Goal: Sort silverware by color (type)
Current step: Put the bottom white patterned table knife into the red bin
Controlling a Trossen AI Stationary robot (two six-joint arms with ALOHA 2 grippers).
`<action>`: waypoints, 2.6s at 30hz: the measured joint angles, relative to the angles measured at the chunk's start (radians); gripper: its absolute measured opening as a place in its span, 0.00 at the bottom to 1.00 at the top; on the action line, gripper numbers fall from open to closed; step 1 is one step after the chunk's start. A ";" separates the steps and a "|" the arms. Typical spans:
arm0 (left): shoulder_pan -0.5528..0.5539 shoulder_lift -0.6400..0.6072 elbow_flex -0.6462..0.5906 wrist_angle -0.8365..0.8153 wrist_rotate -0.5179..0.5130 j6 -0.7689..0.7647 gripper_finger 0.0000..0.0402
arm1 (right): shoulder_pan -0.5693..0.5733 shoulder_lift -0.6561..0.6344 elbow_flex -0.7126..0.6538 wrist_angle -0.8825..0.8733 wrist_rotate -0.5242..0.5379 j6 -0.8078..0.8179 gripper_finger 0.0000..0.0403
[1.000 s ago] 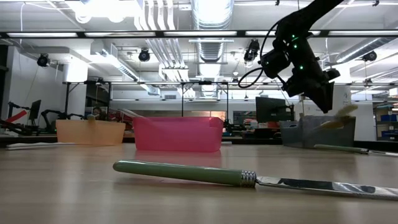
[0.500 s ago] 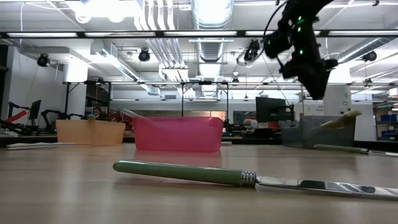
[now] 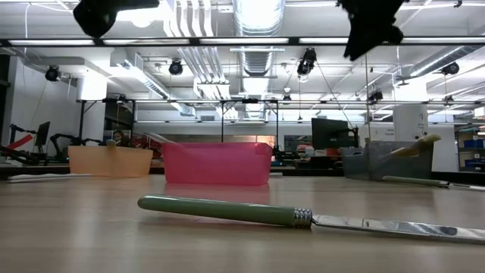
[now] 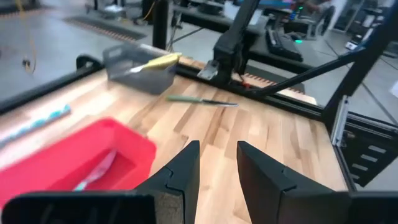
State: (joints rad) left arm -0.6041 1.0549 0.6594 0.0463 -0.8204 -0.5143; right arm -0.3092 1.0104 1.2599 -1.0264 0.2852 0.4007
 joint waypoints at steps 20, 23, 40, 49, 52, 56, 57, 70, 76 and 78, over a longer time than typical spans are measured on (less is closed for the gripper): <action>0.025 0.059 0.000 -0.029 -0.001 -0.230 0.21 | 0.476 -0.040 -0.352 0.700 0.034 -0.140 0.20; 0.056 0.056 0.025 -0.127 0.010 -0.286 0.20 | 0.486 -0.041 -0.391 0.742 0.034 -0.143 0.20; 0.129 0.061 0.237 -1.241 0.252 -0.949 0.19 | 0.486 -0.042 -0.454 0.777 0.031 -0.222 0.20; 0.152 0.063 0.177 -1.279 0.343 -1.070 0.19 | 0.486 -0.042 -0.472 0.782 0.032 -0.265 0.19; 0.197 0.063 0.169 -1.281 0.364 -1.064 0.19 | 0.486 -0.042 -0.472 0.787 0.032 -0.272 0.18; 0.270 0.063 0.163 -1.280 0.398 -1.018 0.19 | 0.486 -0.042 -0.472 0.801 0.032 -0.279 0.18; 0.286 0.063 0.161 -1.281 0.406 -1.006 0.19 | 0.486 -0.042 -0.472 0.801 0.032 -0.285 0.19; 0.455 0.063 0.031 -1.138 0.452 -0.874 0.19 | 0.486 -0.042 -0.472 0.801 0.032 -0.315 0.21; 0.551 0.063 -0.022 -1.102 0.465 -0.780 0.19 | 0.486 -0.041 -0.472 0.801 0.032 -0.316 0.20; 0.577 0.063 -0.038 -1.100 0.466 -0.753 0.19 | 0.486 -0.041 -0.472 0.801 0.032 -0.316 0.20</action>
State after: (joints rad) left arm -0.0268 1.1179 0.6213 -1.0539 -0.3547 -1.2675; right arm 0.1764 0.9691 0.7883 -0.2256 0.3168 0.0849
